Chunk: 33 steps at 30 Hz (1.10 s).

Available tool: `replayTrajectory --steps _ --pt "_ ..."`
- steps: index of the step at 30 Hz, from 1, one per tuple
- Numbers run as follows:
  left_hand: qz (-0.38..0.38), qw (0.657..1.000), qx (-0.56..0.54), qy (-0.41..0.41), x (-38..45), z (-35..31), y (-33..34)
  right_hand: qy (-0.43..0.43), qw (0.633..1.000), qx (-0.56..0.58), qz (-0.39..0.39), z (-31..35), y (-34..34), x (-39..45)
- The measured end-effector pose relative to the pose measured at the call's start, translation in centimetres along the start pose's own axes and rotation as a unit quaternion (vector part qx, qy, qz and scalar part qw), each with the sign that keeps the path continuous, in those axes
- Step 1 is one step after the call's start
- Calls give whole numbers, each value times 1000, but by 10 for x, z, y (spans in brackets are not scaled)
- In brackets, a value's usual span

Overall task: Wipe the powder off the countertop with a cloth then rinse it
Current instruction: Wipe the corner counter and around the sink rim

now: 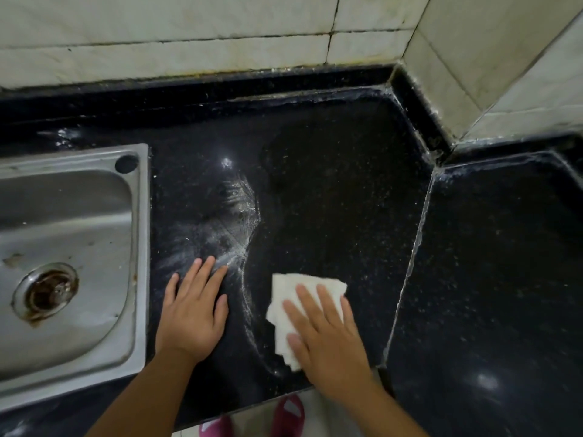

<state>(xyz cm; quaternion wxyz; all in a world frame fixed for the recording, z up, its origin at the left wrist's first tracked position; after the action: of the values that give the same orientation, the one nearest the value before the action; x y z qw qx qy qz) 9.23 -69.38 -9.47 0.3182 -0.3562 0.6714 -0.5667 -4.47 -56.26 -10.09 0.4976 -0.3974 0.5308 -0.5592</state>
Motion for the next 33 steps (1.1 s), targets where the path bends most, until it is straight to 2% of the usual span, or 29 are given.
replayTrajectory --steps 3,5,9,12,15,17,18,20,22,24,26,30,33 --pt "-6 1000 -3 0 0 1 -1 46 997 -37 -40 -47 -7 -24" --pt "-13 1000 -7 4 2 0 -3 97 994 -39 -40 -74 -12 -11" --pt "0 1000 -19 0 2 -3 -5 153 983 31 -92 -71 -11 -13" --pt "25 999 -47 -10 0 -5 -4 116 987 44 -105 -44 -3 -33" --pt "35 998 -58 -16 -2 -6 -7 -17 997 31 -70 -4 7 -59" --pt "37 997 -58 -19 -4 -5 -8 -96 990 53 -90 5 -9 -70" --pt "38 997 -58 -22 -4 -4 -8 -101 986 69 -112 -4 -24 -70" --pt "35 997 -64 -23 -3 -3 -8 -37 984 90 -151 -48 -55 -56" --pt "31 997 -70 -20 -2 -4 -9 106 972 120 -175 -114 -73 -37" --pt "32 997 -68 -18 -2 -4 -6 266 937 176 -143 -173 -72 -18" --pt "35 997 -61 -23 -3 -2 -3 351 916 175 -88 -207 -63 8" --pt "21 999 -34 -3 0 -1 0 350 933 88 -5 -212 -57 83" --pt "8 1000 -27 7 1 -1 0 298 953 48 25 -182 -51 139"
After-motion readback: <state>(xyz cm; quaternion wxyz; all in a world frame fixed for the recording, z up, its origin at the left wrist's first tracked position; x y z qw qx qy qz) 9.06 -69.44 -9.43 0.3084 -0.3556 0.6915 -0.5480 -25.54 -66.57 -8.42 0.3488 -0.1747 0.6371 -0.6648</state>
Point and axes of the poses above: each hand's wrist, its own x-axis towards the middle knuckle, its own y-axis out of the palm, z = x × y, the point moved 8 cm from there along x, towards the middle knuckle, and after that the axes turned 2 degrees about -y, right-handed, at the moved point
